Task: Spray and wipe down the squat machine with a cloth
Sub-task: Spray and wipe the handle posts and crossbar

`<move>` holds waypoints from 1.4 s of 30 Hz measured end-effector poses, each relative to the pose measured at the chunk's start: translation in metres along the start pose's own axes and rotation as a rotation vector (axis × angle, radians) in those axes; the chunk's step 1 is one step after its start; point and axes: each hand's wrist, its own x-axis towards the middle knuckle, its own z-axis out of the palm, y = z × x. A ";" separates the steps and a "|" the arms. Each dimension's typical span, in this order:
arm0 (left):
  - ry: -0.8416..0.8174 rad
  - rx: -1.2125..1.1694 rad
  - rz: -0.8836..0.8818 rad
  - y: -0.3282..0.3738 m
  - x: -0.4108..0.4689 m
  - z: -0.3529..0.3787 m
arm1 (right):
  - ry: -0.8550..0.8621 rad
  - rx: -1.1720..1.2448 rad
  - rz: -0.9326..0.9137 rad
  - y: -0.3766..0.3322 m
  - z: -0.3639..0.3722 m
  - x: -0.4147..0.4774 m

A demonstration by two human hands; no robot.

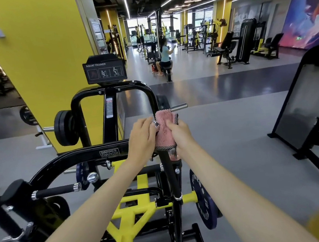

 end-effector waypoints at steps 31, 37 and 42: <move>0.483 -0.093 0.134 -0.027 0.012 0.046 | 0.076 -0.638 0.014 0.139 -0.066 0.028; 0.502 -0.090 0.154 -0.031 0.012 0.048 | 0.053 -0.816 0.110 0.172 -0.081 0.038; 0.501 -0.085 0.168 -0.030 0.012 0.048 | 0.040 -0.841 0.198 0.195 -0.092 0.045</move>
